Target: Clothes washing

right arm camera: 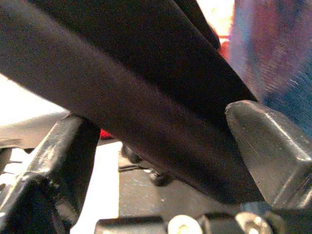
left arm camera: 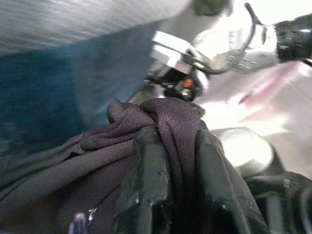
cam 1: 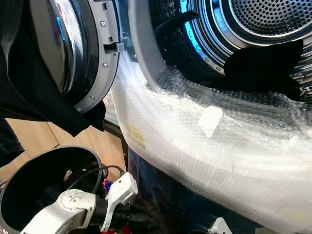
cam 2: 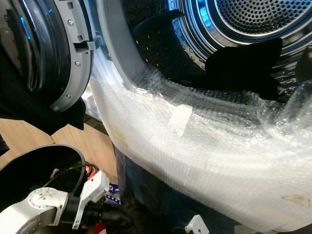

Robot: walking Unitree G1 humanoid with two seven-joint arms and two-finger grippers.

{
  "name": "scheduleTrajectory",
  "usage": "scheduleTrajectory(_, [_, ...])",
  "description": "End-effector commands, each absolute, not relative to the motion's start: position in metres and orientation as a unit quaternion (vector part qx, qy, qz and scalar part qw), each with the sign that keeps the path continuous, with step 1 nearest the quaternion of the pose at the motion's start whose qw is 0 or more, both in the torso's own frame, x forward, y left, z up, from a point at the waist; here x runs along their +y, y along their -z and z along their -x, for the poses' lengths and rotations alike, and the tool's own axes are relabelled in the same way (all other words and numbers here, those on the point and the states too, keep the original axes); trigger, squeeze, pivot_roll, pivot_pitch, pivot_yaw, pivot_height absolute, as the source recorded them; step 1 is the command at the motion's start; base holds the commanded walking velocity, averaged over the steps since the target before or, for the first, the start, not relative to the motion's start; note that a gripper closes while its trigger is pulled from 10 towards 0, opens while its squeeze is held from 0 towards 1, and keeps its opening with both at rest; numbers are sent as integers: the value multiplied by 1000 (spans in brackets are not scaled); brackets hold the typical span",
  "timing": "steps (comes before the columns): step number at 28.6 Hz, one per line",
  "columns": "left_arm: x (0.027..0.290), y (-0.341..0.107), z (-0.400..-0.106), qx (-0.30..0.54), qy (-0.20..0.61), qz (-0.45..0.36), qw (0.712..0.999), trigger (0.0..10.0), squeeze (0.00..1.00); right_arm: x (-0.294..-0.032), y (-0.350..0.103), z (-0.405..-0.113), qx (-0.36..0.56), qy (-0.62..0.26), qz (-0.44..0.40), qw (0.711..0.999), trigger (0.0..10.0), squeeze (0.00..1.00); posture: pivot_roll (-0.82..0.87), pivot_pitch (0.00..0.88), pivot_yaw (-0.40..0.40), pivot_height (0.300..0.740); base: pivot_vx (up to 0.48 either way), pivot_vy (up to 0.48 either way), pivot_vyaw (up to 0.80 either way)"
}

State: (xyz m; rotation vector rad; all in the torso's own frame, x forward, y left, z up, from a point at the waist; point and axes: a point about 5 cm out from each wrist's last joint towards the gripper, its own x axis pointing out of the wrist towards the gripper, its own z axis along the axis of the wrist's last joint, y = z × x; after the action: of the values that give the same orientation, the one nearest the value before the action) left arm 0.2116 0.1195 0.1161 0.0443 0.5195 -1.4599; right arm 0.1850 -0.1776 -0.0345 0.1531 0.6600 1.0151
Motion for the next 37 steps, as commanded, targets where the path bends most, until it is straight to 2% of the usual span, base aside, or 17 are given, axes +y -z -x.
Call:
scheduleTrajectory(1, [114, -120, -214, 225, 669, -21, 708, 0, 0, -173, 26, -187, 288, -498, -89, 813, 10000, 1000, -2, 0, 2, 740, 0, 0, 0])
scheduleTrajectory(6, [103, -120, -217, 219, 682, -24, 697, 0, 0, -171, 15, -186, 271, -522, -97, 803, 10000, 1000, -9, 0, 1, 740, 0, 0, 0])
scheduleTrajectory(10, [97, -118, -218, 216, 689, -26, 691, 0, 0, -163, 2, -179, 259, -557, -112, 781, 10000, 1000, -14, 0, -3, 740, 0, 0, 0])
scheduleTrajectory(15, [92, -117, -222, 210, 685, -29, 697, 0, 0, -156, -4, -171, 262, -586, -115, 758, 10000, 1000, -10, 4, -3, 740, 0, 0, 0])
scheduleTrajectory(17, [89, -118, -227, 201, 674, -30, 710, 0, 0, -153, -5, -169, 265, -596, -108, 750, 10000, 1000, -11, 9, -5, 740, 0, 0, 0])
scheduleTrajectory(21, [84, -113, -237, 190, 645, -35, 739, 0, 0, -150, -3, -168, 278, -590, -98, 752, 10000, 1000, -5, 13, -13, 740, 0, 0, 0])
scheduleTrajectory(24, [80, -111, -237, 189, 655, -31, 731, 0, 0, -146, -2, -176, 276, -574, -86, 766, 10000, 1000, -13, 21, -14, 740, 0, 0, 0])
scheduleTrajectory(26, [72, -111, -239, 186, 654, -12, 733, 0, 0, -138, -3, -190, 265, -548, -87, 789, 10000, 1000, -13, 19, -14, 740, 0, 0, 0])
scheduleTrajectory(28, [69, -112, -239, 184, 657, -11, 731, 0, 0, -135, -4, -194, 261, -542, -87, 794, 10000, 1000, -16, 23, -14, 740, 0, 0, 0])
scheduleTrajectory(30, [62, -112, -235, 182, 673, -11, 716, 0, 0, -131, 3, -203, 271, -510, -49, 815, 10000, 1000, -15, 20, -19, 740, 0, 0, 0])
scheduleTrajectory(32, [59, -112, -234, 178, 672, -12, 719, 0, 0, -127, 5, -209, 268, -483, -60, 831, 10000, 1000, -16, 27, -18, 740, 0, 0, 0])
scheduleTrajectory(37, [57, -113, -234, 174, 672, -11, 720, 0, 0, -122, 10, -200, 287, -498, -73, 815, 10000, 1000, -2, 35, -17, 740, 0, 0, 0])
